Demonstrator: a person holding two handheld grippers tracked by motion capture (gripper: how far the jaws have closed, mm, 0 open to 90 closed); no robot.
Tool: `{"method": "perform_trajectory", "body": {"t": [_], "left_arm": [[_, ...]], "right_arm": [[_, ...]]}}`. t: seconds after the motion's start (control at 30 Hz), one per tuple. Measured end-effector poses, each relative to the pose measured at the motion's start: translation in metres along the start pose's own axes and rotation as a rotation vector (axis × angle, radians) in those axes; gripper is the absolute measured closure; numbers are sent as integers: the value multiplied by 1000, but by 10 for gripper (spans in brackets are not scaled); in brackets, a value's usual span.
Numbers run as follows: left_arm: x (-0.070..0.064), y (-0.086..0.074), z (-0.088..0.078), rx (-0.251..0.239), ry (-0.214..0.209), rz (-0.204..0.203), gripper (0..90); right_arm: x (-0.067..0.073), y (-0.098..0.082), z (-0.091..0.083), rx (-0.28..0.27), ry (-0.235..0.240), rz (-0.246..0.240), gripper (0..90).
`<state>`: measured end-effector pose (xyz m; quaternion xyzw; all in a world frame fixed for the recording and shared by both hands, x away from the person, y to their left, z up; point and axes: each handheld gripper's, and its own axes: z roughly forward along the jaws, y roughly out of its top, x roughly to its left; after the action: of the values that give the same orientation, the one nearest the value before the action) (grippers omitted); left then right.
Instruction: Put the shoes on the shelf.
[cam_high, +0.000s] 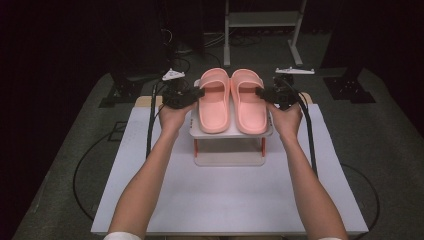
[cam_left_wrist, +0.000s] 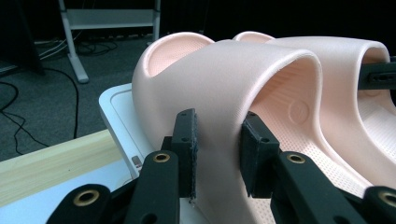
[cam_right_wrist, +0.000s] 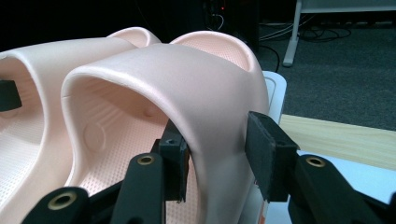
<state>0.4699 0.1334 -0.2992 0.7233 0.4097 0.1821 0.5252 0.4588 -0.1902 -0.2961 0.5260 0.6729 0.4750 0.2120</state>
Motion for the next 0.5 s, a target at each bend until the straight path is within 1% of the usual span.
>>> {"method": "perform_trajectory", "body": {"t": [0.27,0.4,0.5], "left_arm": [[1,0,3,5,0,3,702],[1,0,2,7,-2,3,698],[2,0,2,12,-9,-4,686]], "right_arm": [[3,-1,3,5,-10,-7,594],[3,-1,3,2,-14,4,592],[2,-1,4,-2,-16,9,592]]}}
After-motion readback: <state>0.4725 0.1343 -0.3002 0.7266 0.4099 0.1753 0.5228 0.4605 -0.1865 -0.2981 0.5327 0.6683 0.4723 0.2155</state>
